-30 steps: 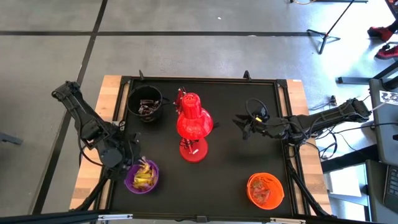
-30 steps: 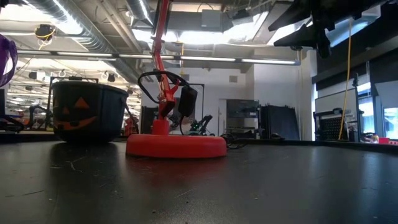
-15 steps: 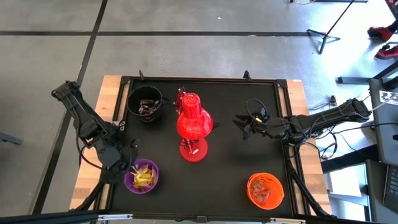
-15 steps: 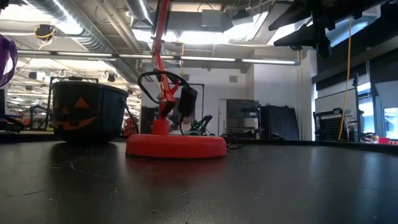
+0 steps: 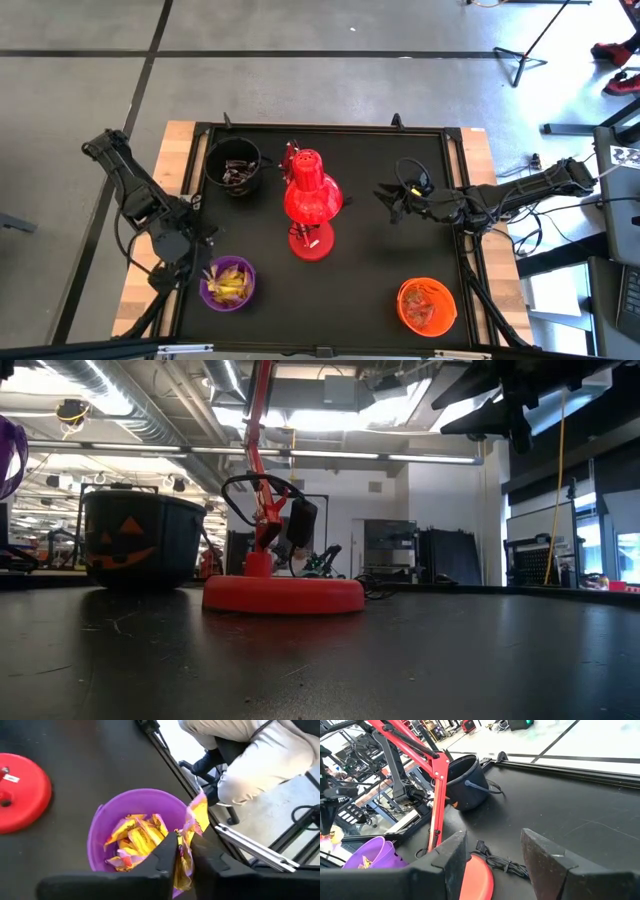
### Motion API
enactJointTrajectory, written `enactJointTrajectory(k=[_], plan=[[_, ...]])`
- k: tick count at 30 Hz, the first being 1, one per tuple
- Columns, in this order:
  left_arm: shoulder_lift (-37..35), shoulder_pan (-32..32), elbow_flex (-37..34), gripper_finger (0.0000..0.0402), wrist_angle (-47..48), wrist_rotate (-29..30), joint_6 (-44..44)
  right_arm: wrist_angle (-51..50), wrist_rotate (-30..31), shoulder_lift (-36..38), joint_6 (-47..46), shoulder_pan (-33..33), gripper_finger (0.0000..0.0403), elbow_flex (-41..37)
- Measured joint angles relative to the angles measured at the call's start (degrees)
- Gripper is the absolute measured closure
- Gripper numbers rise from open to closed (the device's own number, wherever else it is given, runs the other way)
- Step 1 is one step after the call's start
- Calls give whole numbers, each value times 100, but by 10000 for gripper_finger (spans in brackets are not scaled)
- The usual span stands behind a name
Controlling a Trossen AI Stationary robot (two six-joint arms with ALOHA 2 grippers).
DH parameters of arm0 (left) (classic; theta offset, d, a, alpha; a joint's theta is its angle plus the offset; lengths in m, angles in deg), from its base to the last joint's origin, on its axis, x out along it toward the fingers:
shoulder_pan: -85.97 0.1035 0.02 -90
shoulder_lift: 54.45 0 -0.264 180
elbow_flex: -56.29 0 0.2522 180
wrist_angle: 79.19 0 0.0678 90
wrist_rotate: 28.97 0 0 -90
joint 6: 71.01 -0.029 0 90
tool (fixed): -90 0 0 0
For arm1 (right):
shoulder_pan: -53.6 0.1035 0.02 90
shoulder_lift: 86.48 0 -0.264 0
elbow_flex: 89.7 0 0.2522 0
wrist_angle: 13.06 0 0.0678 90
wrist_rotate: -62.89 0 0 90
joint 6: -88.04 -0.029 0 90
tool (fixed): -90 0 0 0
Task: Organize candy in baskets
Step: Put the yellow candy into the violet bucket, then return to Home Position
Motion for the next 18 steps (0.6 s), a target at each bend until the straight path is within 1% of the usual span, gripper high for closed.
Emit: enactJointTrajectory(k=[2,5,8,10,13,16,18], plan=[[0,3,2,349,-5,79,-33,1,0,0,1,0,221,2],[0,3,2,319,-80,373,5,2,0,0,-30,0,221,2],[2,3,0,296,-130,982,-12,2,0,0,-55,0,221,2],[2,5,2,289,-138,1236,-15,2,0,0,-63,0,221,2],[2,5,0,287,-138,1457,-14,2,-1,0,-63,2,221,2],[2,5,2,287,-138,1511,15,2,-16,0,-63,0,221,2],[2,5,2,286,-138,1503,-165,2,6,0,-63,0,221,2]])
